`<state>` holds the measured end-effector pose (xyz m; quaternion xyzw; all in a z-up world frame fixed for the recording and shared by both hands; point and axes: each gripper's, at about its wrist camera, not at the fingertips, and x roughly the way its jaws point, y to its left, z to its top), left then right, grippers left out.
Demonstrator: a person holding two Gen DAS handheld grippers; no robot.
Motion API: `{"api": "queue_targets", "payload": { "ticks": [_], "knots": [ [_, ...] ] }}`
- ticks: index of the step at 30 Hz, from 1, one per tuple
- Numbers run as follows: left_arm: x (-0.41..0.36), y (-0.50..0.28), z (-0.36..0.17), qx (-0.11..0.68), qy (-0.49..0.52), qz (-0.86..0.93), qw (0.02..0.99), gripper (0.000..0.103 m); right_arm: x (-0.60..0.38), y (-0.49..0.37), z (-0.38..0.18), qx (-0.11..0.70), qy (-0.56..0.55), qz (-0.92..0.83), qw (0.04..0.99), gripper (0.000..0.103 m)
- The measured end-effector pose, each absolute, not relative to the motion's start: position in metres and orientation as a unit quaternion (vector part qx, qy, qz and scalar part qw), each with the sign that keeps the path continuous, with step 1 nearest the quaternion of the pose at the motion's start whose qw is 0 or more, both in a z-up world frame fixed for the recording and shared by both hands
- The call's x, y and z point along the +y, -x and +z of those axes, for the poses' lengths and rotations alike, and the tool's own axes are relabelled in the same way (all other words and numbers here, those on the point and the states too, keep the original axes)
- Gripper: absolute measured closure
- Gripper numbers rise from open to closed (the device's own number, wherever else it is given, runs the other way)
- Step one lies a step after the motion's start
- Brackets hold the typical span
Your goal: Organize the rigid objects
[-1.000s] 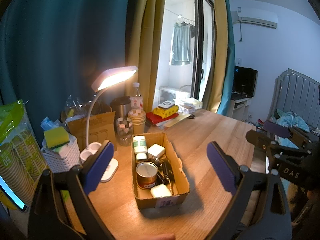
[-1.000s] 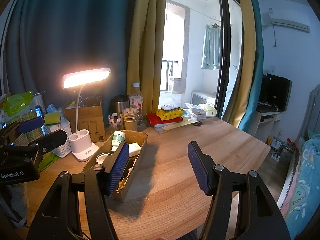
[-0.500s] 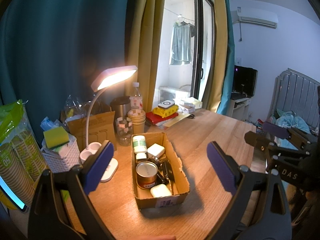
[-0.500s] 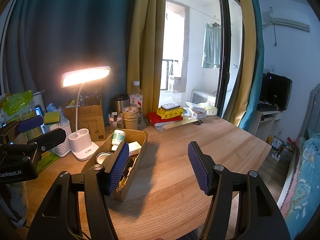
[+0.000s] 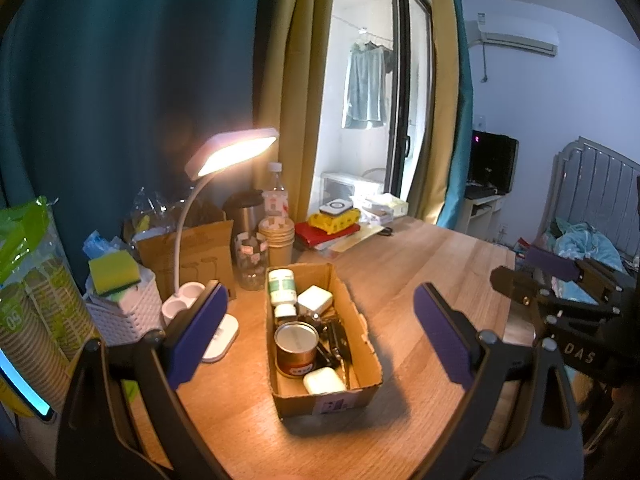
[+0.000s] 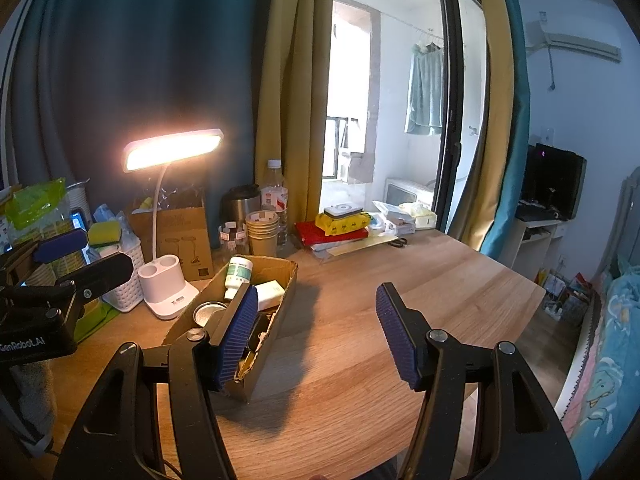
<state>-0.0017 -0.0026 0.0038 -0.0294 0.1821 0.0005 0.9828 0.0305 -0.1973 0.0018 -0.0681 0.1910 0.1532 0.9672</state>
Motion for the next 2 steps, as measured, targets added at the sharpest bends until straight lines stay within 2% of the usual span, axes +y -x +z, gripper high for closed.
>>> {"api": "queue_targets", "payload": {
  "ticks": [2],
  "knots": [
    [-0.0007, -0.0001, 0.0027, 0.185, 0.033, 0.001, 0.982, 0.008, -0.1975, -0.0314, -0.0026, 0.195, 0.068, 0.151, 0.967, 0.038]
  ]
}}
